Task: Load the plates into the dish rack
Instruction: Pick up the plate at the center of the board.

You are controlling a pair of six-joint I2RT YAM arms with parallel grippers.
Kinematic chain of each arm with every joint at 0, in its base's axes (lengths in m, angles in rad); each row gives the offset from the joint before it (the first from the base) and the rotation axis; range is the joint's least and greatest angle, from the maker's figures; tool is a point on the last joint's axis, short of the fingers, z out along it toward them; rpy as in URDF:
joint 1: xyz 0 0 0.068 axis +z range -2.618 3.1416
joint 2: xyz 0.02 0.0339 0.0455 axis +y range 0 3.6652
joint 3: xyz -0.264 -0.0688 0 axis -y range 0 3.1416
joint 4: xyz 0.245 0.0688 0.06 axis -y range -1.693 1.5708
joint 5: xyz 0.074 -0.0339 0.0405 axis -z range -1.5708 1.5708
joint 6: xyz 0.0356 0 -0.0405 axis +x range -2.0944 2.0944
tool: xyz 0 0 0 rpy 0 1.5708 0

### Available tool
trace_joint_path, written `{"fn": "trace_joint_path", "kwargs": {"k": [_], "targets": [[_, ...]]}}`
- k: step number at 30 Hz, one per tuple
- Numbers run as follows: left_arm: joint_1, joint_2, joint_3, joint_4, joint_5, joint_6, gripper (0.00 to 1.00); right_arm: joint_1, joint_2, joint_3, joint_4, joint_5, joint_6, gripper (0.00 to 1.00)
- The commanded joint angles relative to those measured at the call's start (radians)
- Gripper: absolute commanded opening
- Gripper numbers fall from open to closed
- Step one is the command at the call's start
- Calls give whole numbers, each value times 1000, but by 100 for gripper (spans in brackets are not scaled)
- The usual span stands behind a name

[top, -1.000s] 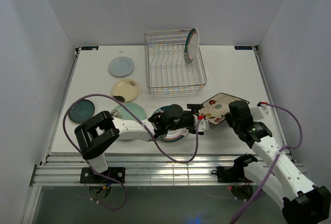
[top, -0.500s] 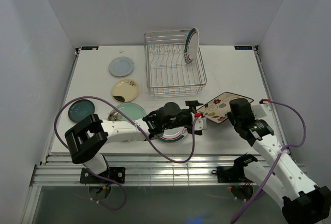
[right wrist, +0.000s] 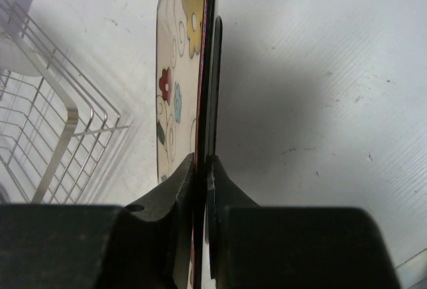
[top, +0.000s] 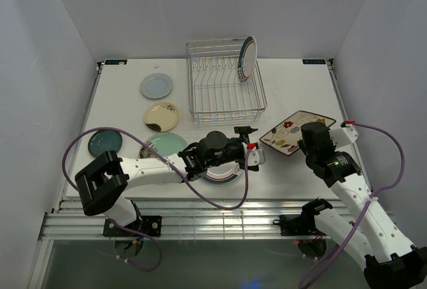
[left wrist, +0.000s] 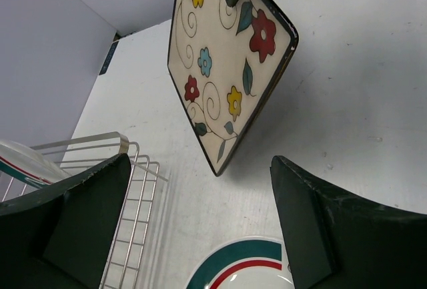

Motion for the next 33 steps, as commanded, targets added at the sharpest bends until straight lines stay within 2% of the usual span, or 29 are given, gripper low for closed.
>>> {"fn": "trace_joint_path", "kwargs": {"k": [1,12,18,33], "targets": [[-3,-64,-12,-8,-36,-1,96,-3,-29,115,162,104,-11,8],[-3,-130,-47,-4,-62,5,98,-3,-22,184,153,113,-63,8],[-3,-110,-47,20,-39,36,98,-3,-22,232,159,44,-83,8],[-3,-10,134,16,-60,77,98,-1,70,391,197,-139,-119,8]]}}
